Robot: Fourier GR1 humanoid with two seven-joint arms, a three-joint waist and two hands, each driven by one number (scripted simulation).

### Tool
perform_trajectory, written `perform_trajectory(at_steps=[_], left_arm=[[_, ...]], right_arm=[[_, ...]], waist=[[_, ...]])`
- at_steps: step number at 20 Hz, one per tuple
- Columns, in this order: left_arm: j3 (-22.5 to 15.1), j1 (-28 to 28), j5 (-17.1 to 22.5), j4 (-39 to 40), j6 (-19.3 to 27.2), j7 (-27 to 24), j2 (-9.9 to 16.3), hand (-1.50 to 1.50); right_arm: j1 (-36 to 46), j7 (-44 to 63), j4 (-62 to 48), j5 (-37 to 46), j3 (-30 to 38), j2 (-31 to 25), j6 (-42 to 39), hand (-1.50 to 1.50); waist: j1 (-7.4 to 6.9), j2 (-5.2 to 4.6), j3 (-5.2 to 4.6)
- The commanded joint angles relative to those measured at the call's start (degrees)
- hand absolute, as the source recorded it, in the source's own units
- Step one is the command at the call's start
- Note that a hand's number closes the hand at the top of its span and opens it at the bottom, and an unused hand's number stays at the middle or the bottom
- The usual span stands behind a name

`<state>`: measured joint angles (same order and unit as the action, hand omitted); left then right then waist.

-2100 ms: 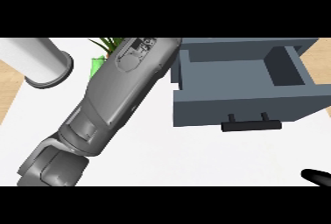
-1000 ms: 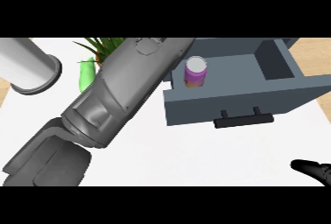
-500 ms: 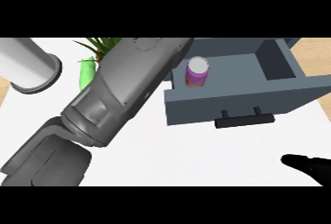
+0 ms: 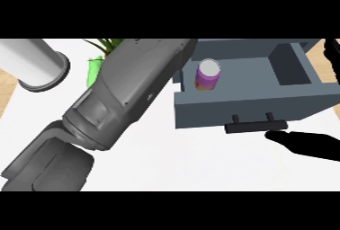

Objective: Pick up the can, place it into the drawer and close the drawer

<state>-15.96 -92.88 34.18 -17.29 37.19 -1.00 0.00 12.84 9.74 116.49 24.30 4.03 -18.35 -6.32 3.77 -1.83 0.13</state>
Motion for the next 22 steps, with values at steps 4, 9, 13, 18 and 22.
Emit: perform_trajectory(at_steps=[4,9,13,18,22], left_arm=[[-2.1,-2.5,-0.22,0.74,0.95,1.07,0.0,-1.5],[-0.41,0.22,-0.71,1.71,-2.82,-1.25,0.44,-1.5],[1.11,-1.2,-0.18,1.03,-2.45,1.05,1.18,-1.5],[0.39,0.91,-1.92,-0.48,-3.26,1.13,2.81,-1.5],[0.34,1.21,-2.44,-3.1,-4.8,4.47,6.82,-1.5]], right_arm=[[7.94,-3.89,-15.15,14.33,-8.46,0.76,4.51,-1.5],[9.93,-6.28,-26.31,22.38,-10.96,1.79,9.29,-1.5],[15.23,-8.87,-36.54,27.19,-12.16,2.75,13.03,-1.5],[18.46,-13.79,-50.92,31.1,-11.2,6.35,23.75,-1.5],[23.83,-13.0,-61.59,33.91,-9.97,8.62,28.47,-1.5]], waist=[[-1.67,0.36,0.01],[-3.32,0.66,-0.07],[-4.22,0.95,-0.07],[-4.99,1.01,-0.04],[-6.36,1.16,-0.06]])
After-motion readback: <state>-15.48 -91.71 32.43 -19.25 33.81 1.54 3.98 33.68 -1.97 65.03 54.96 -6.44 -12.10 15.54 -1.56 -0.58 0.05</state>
